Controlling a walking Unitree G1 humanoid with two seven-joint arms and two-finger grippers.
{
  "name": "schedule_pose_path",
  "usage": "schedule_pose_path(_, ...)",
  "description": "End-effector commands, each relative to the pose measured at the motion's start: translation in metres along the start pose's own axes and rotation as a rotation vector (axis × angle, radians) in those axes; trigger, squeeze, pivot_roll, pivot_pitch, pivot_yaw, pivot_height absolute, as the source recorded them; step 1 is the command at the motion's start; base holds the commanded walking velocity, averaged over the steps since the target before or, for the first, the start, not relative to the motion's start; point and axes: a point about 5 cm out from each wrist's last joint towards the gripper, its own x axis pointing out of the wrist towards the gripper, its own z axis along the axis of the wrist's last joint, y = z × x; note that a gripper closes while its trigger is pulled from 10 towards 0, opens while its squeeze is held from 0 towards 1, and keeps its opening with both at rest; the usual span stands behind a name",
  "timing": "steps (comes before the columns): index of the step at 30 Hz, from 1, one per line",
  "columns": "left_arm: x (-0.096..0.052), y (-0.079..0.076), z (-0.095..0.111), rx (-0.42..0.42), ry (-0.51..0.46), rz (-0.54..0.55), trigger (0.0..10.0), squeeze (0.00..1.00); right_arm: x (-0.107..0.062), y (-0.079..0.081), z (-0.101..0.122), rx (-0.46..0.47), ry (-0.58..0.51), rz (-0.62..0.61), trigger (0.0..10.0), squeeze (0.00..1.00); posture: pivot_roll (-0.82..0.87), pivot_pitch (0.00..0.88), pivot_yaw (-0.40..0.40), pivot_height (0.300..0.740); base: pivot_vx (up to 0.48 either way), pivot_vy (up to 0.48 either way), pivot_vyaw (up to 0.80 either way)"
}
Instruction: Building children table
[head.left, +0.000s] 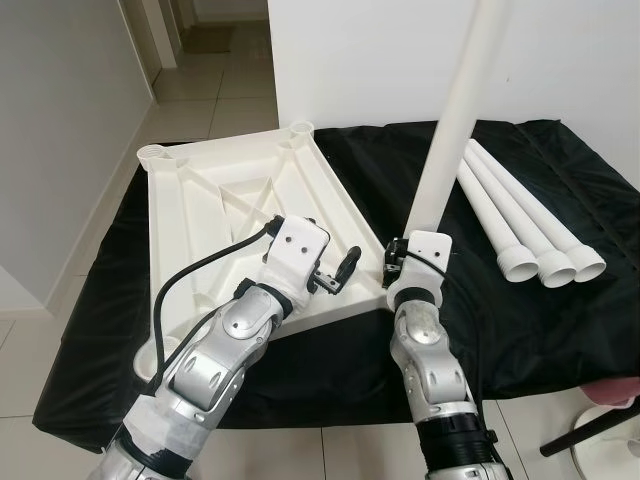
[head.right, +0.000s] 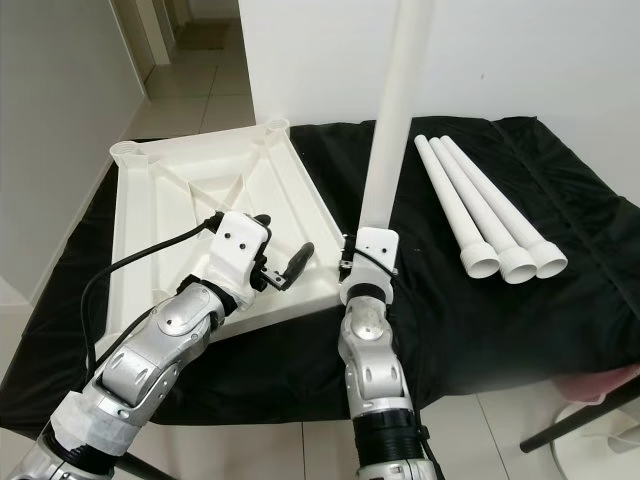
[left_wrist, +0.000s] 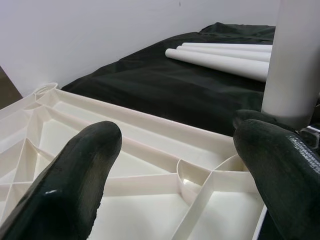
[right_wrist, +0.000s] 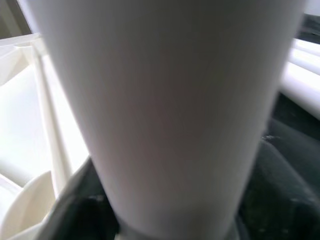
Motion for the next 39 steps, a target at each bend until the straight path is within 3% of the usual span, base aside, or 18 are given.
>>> schedule_pose_path(1, -0.002, -0.006, -0.001, 0.005, 0.001, -0.117, 10.0, 0.00, -0.002, -0.004, -0.005, -0.001, 0.019, -0.010, 10.0, 0.92, -0.07, 0.010, 0.054, 0.740, 0.000, 0.000, 0.00)
schedule_pose_path(2, -0.002, -0.007, -0.001, 0.004, 0.001, -0.117, 10.0, 0.00, -0.002, -0.003, -0.001, 0.008, -0.011, 0.040, 10.0, 1.00, -0.07, 0.014, 0.050, 0.740, 0.000, 0.000, 0.00)
schedule_pose_path(5, -0.002, -0.007, -0.001, 0.003, 0.001, -0.116, 10.0, 0.00, -0.002, -0.001, 0.004, 0.025, -0.034, 0.099, 10.0, 1.00, -0.07, 0.014, 0.049, 0.740, 0.000, 0.000, 0.00)
schedule_pose_path(6, -0.002, -0.007, -0.001, 0.002, 0.000, -0.114, 10.0, 0.00, 0.000, -0.002, 0.009, 0.037, -0.061, 0.175, 10.0, 0.00, -0.07, 0.018, 0.048, 0.740, 0.000, 0.000, 0.00)
schedule_pose_path(12, -0.001, -0.007, -0.001, -0.001, 0.000, -0.112, 10.0, 0.00, 0.006, -0.007, 0.014, 0.032, -0.083, 0.299, 10.0, 0.00, -0.07, 0.023, 0.050, 0.740, 0.000, 0.000, 0.00)
schedule_pose_path(13, -0.001, -0.007, -0.001, 0.000, -0.001, -0.112, 10.0, 0.00, 0.012, -0.009, 0.013, 0.000, -0.081, 0.416, 10.0, 0.00, -0.07, 0.024, 0.055, 0.740, 0.000, 0.000, 0.00)
schedule_pose_path(17, 0.000, -0.005, 0.000, 0.004, -0.001, -0.111, 10.0, 0.00, 0.019, -0.015, 0.011, -0.064, -0.072, 0.553, 10.0, 0.00, -0.07, 0.022, 0.059, 0.740, 0.000, 0.000, 0.00)
schedule_pose_path(20, 0.000, -0.005, 0.000, 0.004, -0.001, -0.111, 10.0, 0.00, 0.020, -0.015, 0.010, -0.083, -0.073, 0.570, 10.0, 0.00, -0.07, 0.022, 0.059, 0.740, 0.000, 0.000, 0.00)
schedule_pose_path(26, 0.001, -0.006, 0.002, 0.003, -0.012, -0.120, 10.0, 0.00, 0.027, -0.026, 0.004, -0.206, -0.056, 0.732, 10.0, 0.00, -0.07, 0.013, 0.062, 0.740, 0.000, 0.000, 0.00)
schedule_pose_path(27, 0.001, -0.006, 0.002, 0.009, -0.010, -0.121, 10.0, 0.00, 0.029, -0.029, 0.002, -0.234, -0.047, 0.758, 8.5, 0.00, -0.07, 0.000, 0.062, 0.740, 0.000, 0.000, 0.00)
schedule_pose_path(28, 0.001, -0.006, 0.002, 0.009, -0.010, -0.121, 10.0, 0.00, 0.029, -0.029, 0.002, -0.234, -0.047, 0.758, 8.5, 0.00, -0.07, 0.000, 0.062, 0.740, 0.000, 0.000, 0.00)
schedule_pose_path(29, 0.001, -0.006, 0.002, 0.013, -0.009, -0.121, 10.0, 0.00, 0.031, -0.031, 0.001, -0.253, -0.040, 0.775, 4.9, 0.00, -0.07, 0.000, 0.062, 0.740, 0.000, 0.000, 0.00)
schedule_pose_path(30, 0.001, -0.006, 0.002, 0.013, -0.009, -0.121, 10.0, 0.00, 0.031, -0.031, 0.001, -0.253, -0.040, 0.775, 4.9, 0.00, -0.07, 0.000, 0.062, 0.740, 0.000, 0.000, 0.00)
schedule_pose_path(31, 0.001, -0.006, 0.001, 0.014, -0.007, -0.120, 10.0, 0.00, 0.033, -0.035, 0.000, -0.264, -0.034, 0.779, 0.6, 0.00, -0.06, 0.000, 0.058, 0.740, 0.000, 0.000, 0.00)
schedule_pose_path(32, 0.001, -0.006, 0.001, 0.014, -0.007, -0.120, 10.0, 0.00, 0.033, -0.035, 0.000, -0.264, -0.034, 0.779, 0.6, 0.00, -0.06, 0.000, 0.058, 0.740, 0.000, 0.000, 0.00)
schedule_pose_path(33, 0.001, -0.006, 0.001, 0.017, -0.006, -0.120, 10.0, 0.00, 0.035, -0.038, -0.001, -0.273, -0.028, 0.782, 0.0, 0.00, -0.06, 0.000, 0.060, 0.740, 0.000, 0.000, 0.00)
schedule_pose_path(39, 0.000, -0.006, 0.001, 0.019, -0.006, -0.123, 10.0, 0.00, 0.036, -0.045, -0.008, -0.260, -0.004, 0.787, 0.0, 0.00, -0.06, 0.000, 0.058, 0.740, 0.000, 0.000, 0.00)
